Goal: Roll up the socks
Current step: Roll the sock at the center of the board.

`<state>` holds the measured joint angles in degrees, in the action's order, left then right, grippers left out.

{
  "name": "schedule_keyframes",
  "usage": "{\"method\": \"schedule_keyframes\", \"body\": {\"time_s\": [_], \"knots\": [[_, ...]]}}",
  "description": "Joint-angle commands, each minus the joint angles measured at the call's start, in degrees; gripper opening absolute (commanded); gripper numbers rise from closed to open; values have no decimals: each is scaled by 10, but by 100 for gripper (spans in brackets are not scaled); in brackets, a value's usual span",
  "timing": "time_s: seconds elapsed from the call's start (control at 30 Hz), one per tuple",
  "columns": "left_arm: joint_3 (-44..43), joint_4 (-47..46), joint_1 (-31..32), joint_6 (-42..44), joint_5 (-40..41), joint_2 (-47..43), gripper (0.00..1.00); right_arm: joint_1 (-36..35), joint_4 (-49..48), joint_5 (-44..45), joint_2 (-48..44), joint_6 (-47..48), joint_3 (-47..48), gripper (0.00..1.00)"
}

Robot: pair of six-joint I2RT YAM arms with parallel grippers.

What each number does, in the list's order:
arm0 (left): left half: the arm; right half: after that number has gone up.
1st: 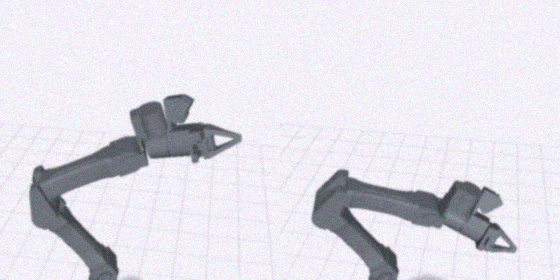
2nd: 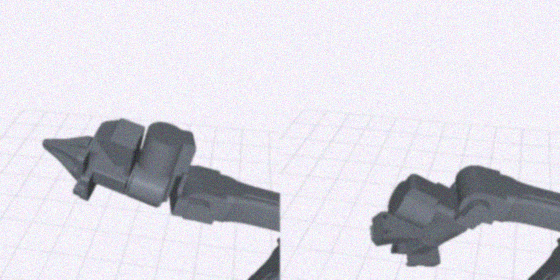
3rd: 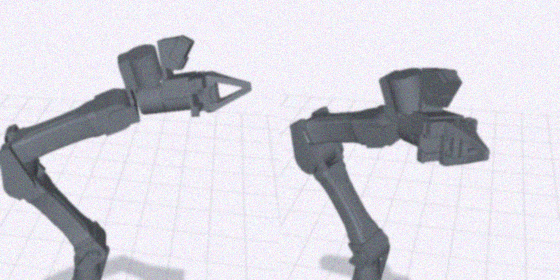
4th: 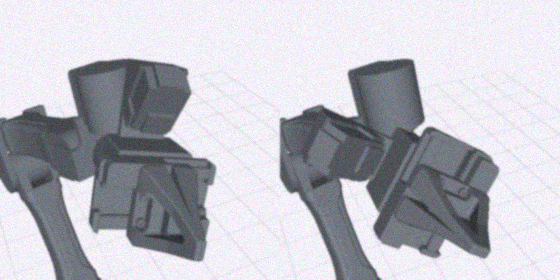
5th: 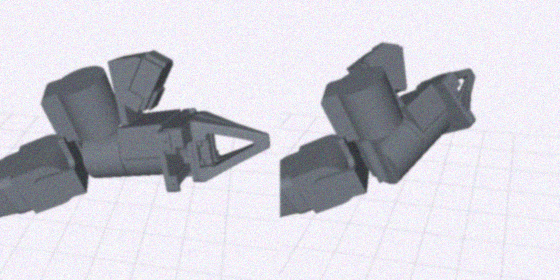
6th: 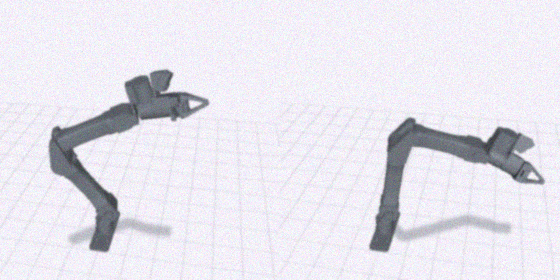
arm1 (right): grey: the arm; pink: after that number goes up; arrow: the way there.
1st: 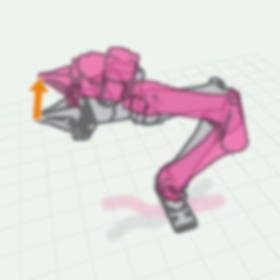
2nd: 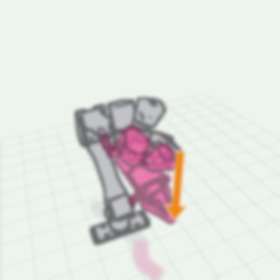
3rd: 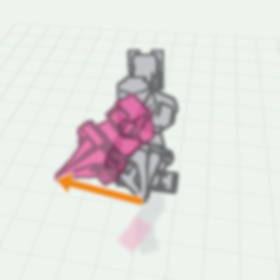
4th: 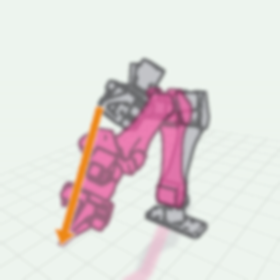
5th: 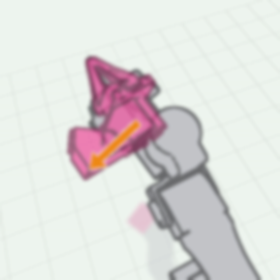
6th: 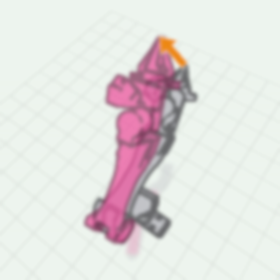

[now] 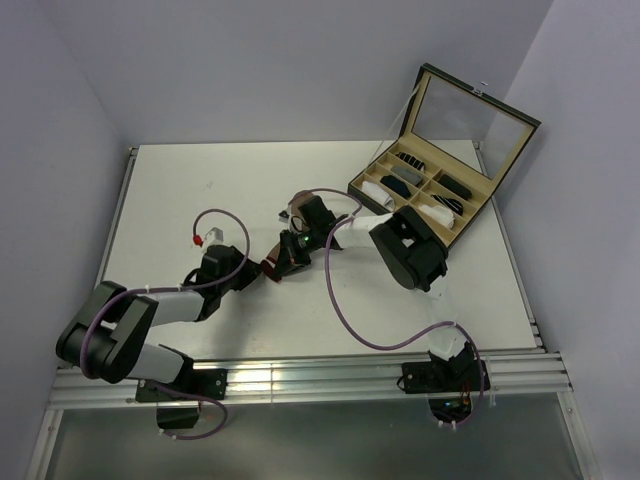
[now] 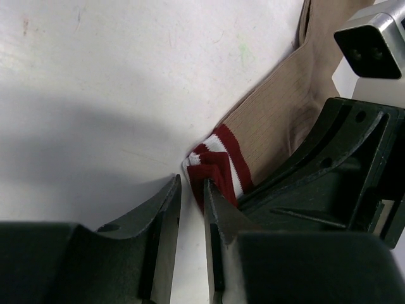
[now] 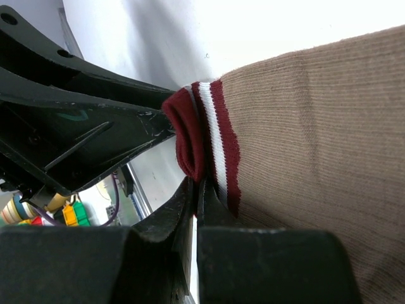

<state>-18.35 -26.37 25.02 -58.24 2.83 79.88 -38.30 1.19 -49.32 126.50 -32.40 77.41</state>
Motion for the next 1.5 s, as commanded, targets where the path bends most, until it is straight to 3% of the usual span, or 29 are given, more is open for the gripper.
{"method": "schedule_keyframes", "body": {"time_s": [0.0, 0.3, 0.57, 0.77, 1.23, 1.47], "knots": [[-20, -6, 3, 1, 1, 20, 27, 3, -6, 4, 11, 1, 18, 0], [-5, -29, 3, -2, -5, 2, 36, 3, -10, 1, 16, -10, 18, 0], [-16, -39, 3, -9, -11, 15, 27, 3, -10, 0, 22, -15, 20, 0], [-27, -27, 3, -10, -2, 27, 27, 3, -10, -2, 23, -17, 20, 0], [-74, 100, 6, -54, 46, 83, 27, -2, 2, 5, 29, -17, 24, 1], [-92, 178, 20, -57, 83, 88, 31, -2, 26, 30, 5, -2, 20, 13]]}}
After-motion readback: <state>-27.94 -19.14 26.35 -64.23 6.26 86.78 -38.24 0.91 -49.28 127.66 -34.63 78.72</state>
